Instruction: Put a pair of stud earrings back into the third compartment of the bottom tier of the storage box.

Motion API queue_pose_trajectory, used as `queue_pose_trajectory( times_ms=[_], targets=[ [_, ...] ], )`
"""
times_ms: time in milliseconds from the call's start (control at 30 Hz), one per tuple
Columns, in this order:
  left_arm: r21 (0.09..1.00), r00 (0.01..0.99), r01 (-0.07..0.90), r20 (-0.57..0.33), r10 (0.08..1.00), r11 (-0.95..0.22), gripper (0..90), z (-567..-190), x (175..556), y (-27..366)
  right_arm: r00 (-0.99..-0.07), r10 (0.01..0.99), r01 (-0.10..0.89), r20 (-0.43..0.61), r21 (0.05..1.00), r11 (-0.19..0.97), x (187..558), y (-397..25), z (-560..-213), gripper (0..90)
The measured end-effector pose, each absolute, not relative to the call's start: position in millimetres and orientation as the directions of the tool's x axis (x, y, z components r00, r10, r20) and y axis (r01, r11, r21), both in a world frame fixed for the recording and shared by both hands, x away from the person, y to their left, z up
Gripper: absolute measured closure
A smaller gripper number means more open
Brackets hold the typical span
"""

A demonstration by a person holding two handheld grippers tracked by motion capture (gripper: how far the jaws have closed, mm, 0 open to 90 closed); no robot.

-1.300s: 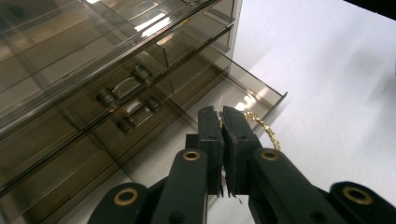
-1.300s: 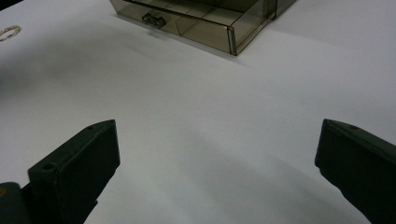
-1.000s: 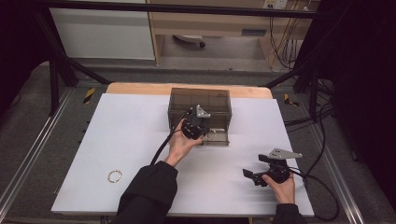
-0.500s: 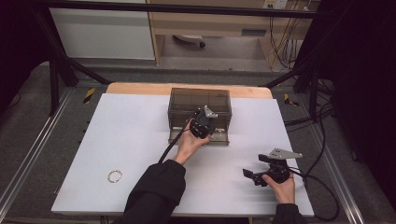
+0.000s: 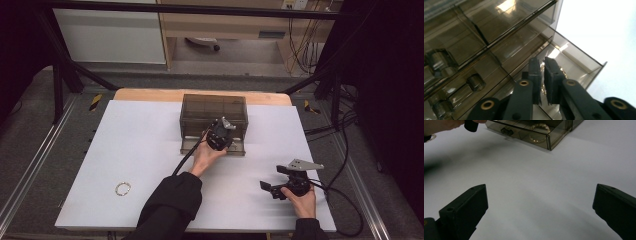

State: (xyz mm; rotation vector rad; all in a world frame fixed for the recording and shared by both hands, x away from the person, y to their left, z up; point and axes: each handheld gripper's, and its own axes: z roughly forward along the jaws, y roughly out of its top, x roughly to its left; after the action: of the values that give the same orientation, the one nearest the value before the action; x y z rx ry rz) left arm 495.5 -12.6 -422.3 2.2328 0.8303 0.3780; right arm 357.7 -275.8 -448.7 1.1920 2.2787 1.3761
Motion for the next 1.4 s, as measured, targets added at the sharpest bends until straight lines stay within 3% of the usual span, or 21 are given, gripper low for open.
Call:
queue_pose_trajectory(
  times_ms=[167,467,1000,1400],
  targets=[
    [0.715,0.764,0.440,0.021,0.645,-0.544,74.6,-413,488,-9,-0.645,0.736,0.525,0.206,0.819,0.231,358,-276,-449,0.6],
    [0.735,0.780,0.425,-0.001,0.626,-0.529,52.0,-394,463,20,-0.643,0.737,0.525,0.207,0.820,0.228,358,-276,-448,0.6],
    [0.755,0.726,0.460,-0.016,0.687,-0.468,19.0,-384,424,131,-0.640,0.739,0.529,0.208,0.817,0.228,358,-276,-449,0.6],
    [0.758,0.658,0.498,-0.013,0.753,-0.422,9.5,-390,399,214,-0.640,0.741,0.529,0.204,0.816,0.232,358,-275,-449,0.6]
  ],
)
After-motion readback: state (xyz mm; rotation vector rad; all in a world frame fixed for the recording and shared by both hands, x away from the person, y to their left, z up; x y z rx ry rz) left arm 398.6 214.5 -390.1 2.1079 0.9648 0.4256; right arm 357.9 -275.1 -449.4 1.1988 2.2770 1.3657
